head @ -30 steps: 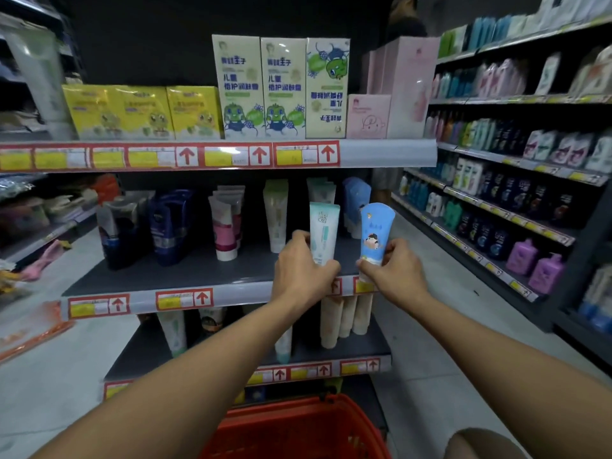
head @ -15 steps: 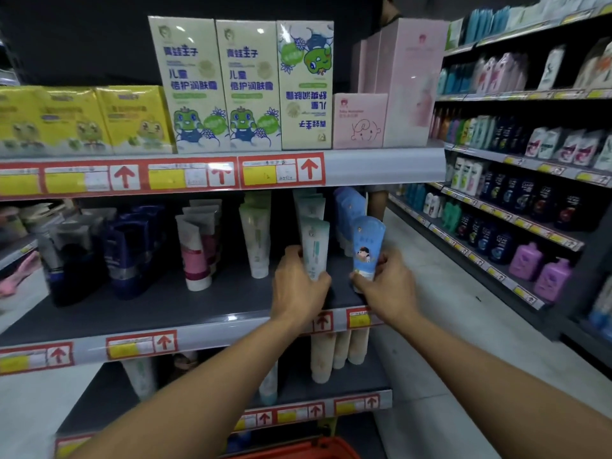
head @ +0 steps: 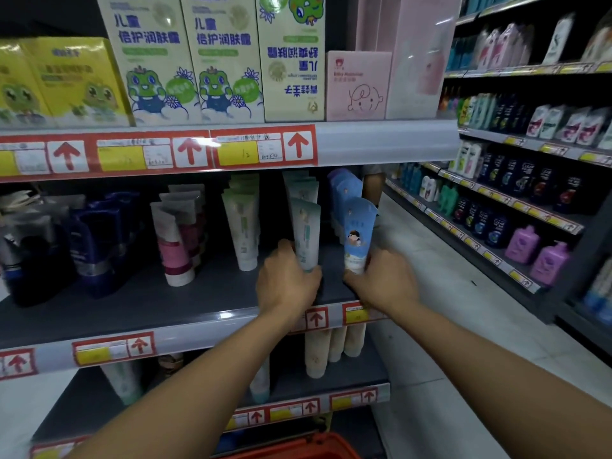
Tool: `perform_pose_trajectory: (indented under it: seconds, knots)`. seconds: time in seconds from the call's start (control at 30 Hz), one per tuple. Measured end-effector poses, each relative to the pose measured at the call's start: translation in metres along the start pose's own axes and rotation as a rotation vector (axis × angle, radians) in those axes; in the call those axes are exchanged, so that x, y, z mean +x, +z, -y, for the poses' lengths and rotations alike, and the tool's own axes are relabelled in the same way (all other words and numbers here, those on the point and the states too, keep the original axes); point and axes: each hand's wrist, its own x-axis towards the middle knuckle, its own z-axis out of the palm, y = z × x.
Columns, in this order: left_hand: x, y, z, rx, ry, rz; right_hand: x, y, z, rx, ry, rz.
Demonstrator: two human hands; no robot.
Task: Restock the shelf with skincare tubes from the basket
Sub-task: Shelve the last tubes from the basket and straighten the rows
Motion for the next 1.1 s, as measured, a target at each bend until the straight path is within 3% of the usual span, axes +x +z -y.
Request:
perform_pose_trajectory:
  seconds: [0.17,0.33,0.63,1.1]
  knots:
    - [0.017,0.004,-0.003,0.059,-0.033,0.026,0.019,-0.006,0.010,0.025,0.101,0.136]
    - [0.025,0.008,-0.006,0.060,-0.050,0.039,0.035,-0.005,0.014,-0.003,0.131,0.163]
    - [0.028,0.017,0.008,-0.110,-0.037,0.071,0.027,0.011,0.003,-0.039,0.010,0.006]
    - [0.031,0.018,0.009,-0.043,0.017,0.057,0.031,0.020,0.000,-0.066,0.015,-0.052]
